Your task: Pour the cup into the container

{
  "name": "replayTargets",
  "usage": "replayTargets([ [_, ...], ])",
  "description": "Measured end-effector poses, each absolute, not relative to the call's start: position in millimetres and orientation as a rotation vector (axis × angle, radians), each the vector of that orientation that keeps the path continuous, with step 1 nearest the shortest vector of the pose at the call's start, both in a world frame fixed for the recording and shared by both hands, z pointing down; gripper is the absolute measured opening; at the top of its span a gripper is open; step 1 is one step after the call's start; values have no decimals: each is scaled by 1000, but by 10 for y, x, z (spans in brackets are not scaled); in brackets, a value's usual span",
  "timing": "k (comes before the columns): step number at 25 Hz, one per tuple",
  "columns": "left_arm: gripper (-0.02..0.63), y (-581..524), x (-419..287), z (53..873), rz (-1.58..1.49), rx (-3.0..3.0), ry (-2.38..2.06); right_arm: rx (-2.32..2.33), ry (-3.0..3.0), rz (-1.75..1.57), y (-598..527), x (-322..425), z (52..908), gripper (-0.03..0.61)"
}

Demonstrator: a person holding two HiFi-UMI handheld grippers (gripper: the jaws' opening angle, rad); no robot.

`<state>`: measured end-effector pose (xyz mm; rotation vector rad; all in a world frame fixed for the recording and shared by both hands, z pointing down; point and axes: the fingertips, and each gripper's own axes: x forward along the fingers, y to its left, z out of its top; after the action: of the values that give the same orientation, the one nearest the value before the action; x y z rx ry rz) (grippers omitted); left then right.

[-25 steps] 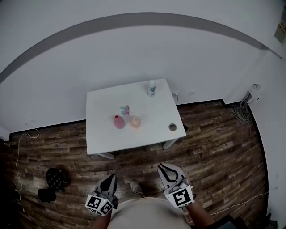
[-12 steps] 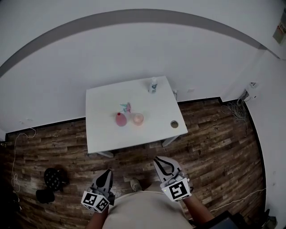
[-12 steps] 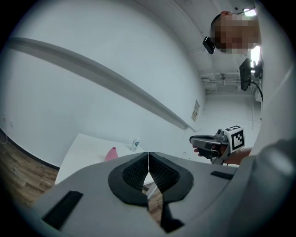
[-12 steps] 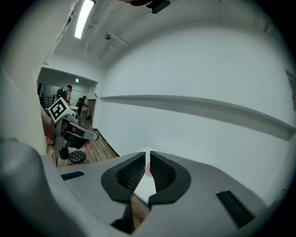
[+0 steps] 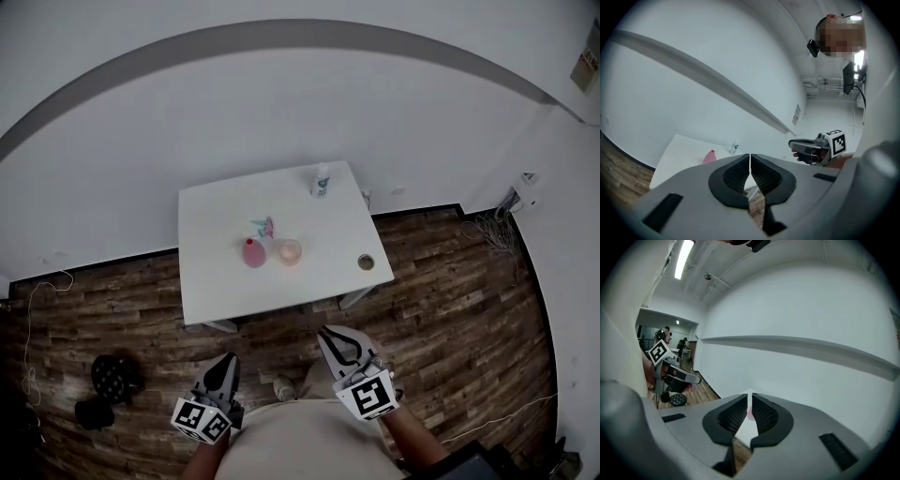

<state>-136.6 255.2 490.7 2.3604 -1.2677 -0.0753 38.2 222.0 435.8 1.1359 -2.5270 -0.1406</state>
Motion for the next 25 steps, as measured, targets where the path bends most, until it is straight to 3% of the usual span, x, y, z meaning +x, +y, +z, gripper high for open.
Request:
replayTargets([
  [12,12,2355,-1065,4898,-56,2300,-1377,1069,-2595,-92,1856,768,4438,12],
  [25,12,1961,-134,4778,18,2235,-1511,938,-2707,-14,1261,1705,4377,26],
])
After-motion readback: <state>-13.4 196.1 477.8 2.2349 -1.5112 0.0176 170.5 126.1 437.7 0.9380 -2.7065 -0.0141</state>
